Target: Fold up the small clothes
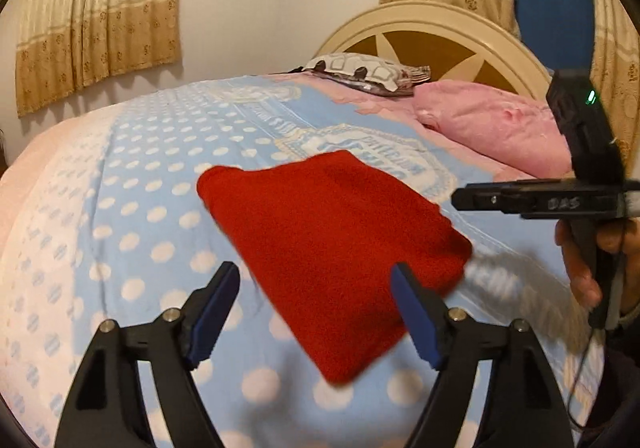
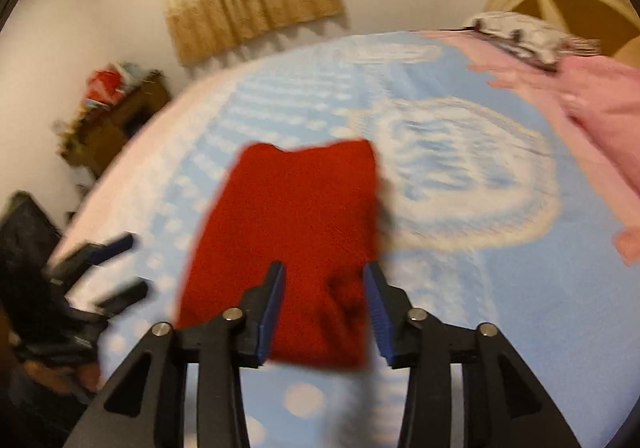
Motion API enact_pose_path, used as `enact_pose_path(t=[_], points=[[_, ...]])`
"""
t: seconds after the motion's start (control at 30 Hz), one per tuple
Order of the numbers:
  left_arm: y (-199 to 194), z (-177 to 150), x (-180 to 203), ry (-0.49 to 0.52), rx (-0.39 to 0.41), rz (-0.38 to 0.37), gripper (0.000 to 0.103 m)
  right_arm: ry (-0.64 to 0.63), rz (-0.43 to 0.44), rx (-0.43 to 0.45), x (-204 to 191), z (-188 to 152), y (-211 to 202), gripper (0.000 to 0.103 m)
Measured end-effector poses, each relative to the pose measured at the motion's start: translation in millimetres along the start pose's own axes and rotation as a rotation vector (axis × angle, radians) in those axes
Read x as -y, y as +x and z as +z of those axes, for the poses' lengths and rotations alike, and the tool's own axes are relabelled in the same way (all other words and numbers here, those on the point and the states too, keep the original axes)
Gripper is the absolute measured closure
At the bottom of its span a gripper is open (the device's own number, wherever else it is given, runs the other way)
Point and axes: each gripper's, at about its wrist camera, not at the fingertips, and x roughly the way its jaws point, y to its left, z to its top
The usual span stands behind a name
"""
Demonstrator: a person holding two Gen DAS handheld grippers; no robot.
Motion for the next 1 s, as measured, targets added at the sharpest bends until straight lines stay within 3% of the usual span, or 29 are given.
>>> enact_pose_path(t=[0.1, 0.17, 0.3, 0.47, 0.57, 0.63, 0.8, 1.0], points=[[29.0, 1.8, -3.2, 0.000, -0.038, 0.055, 0.023, 0.046, 0.088, -0.034, 0.5, 16.6, 28.5, 0.059], [50.6, -5.6, -5.9, -0.012, -0.106, 0.076, 0.023, 0.060, 0.115, -0.078, 2.3, 19.9, 52.0, 0.059], [66.2, -30.3, -11.0, -0.061, -0.167, 0.033, 0.018, 0.104, 0.030, -0.183, 22.0, 9.2, 93.2, 0.059], [64.9, -35.7, -15.3, -0.104, -0.164, 0.011, 0.012, 0.037, 0.005, -0.177, 16.8, 8.2, 90.0, 0.059], [64.9, -37.8, -18.2, -0.130, -0.162, 0.005, 0.008, -0.015, 0.018, -0.132, 1.3, 24.1, 79.2, 0.059], [67.0, -37.2, -19.3, -0.144, -0.165, -0.007, 0.008, -0.072, -0.025, -0.107, -8.5, 38.5, 82.6, 0.059], [67.7, -37.0, -19.0, -0.151, -0.167, -0.001, 0.005, 0.020, -0.078, -0.279, 12.1, 59.3, 147.8, 0.059], [67.5, -38.2, -20.4, -0.156, -0.166, -0.006, 0.005, 0.006, -0.105, -0.255, 9.4, 59.3, 154.1, 0.059]])
